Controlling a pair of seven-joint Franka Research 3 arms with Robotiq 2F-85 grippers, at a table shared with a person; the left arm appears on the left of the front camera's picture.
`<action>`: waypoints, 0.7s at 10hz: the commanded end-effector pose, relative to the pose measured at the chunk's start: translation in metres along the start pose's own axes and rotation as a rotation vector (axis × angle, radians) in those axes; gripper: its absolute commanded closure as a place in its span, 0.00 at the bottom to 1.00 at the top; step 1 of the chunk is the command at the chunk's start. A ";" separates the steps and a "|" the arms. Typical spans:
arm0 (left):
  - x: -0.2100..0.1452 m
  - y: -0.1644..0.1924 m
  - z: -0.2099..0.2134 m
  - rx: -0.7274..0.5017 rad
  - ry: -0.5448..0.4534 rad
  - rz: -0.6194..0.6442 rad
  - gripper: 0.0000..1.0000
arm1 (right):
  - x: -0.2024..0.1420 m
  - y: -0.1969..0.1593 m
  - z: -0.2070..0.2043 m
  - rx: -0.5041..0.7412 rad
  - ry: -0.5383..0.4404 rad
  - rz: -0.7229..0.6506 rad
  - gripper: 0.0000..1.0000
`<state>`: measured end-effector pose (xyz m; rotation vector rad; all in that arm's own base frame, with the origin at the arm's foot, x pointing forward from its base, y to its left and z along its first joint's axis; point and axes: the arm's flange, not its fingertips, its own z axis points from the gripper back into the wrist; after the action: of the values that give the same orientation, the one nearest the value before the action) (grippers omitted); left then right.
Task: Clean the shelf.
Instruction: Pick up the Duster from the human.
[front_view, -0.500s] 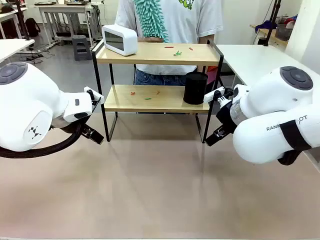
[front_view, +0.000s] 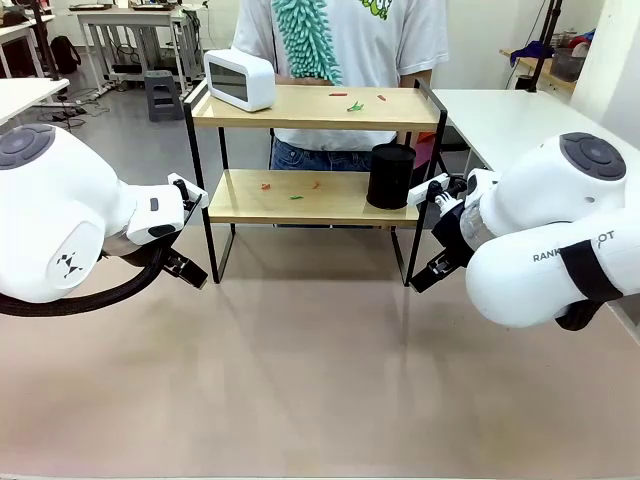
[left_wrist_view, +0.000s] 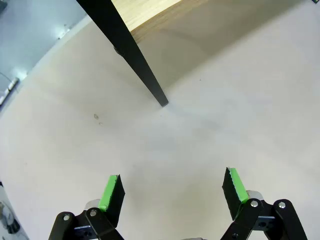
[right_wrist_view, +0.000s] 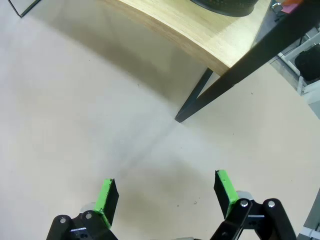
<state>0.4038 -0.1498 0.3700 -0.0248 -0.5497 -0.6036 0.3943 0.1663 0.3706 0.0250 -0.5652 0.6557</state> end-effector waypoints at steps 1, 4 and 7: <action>0.000 0.000 0.000 0.000 0.000 -0.001 0.00 | 0.000 0.000 0.000 0.000 0.000 -0.001 0.00; 0.004 0.003 0.042 -0.163 -0.039 -0.015 0.00 | 0.009 -0.011 0.037 0.106 0.007 -0.064 0.00; -0.041 0.065 0.180 -0.432 -0.118 0.103 0.00 | -0.025 -0.086 0.205 0.476 -0.167 -0.468 0.00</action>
<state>0.3528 -0.1159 0.4883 -0.4472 -0.5152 -0.6900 0.3477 0.1125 0.4951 0.5231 -0.4714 0.4957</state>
